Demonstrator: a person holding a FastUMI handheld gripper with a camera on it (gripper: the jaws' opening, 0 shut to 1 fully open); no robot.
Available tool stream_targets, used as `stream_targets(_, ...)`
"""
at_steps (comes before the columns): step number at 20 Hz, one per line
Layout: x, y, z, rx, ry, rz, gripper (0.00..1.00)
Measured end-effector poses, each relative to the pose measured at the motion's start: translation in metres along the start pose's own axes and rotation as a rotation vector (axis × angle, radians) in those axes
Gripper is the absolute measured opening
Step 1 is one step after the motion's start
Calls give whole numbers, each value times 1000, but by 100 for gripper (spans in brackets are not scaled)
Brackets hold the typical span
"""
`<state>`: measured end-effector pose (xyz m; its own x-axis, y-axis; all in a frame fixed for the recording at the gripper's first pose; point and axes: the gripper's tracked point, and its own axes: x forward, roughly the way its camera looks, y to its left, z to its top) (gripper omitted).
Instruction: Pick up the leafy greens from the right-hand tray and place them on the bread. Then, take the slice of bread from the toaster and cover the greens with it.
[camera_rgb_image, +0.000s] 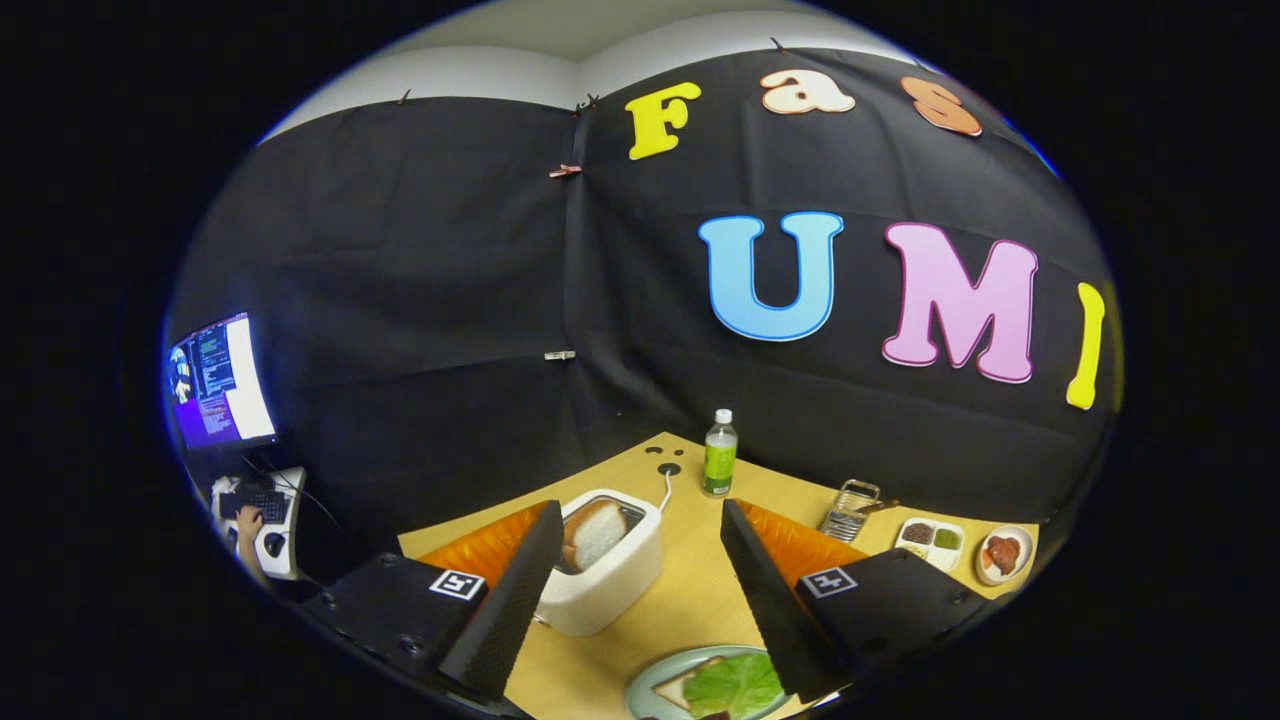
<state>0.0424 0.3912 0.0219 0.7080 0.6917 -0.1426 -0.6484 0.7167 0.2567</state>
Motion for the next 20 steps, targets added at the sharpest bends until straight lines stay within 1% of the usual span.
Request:
stream_targets(4,44,31,-23,50,100,29,98)
stream_targets(6,66,42,-39,60,140,29,99)
stream_targets(12,124,42,-91,155,256,-63,98)
stream_targets(14,138,39,-107,191,283,-88,92)
stream_targets(15,143,38,-111,212,286,-98,81)
stream_targets(16,150,36,-113,231,288,-113,78)
stream_targets(17,155,34,-114,248,290,-131,78)
stream_targets(20,163,28,-115,309,296,-182,51)
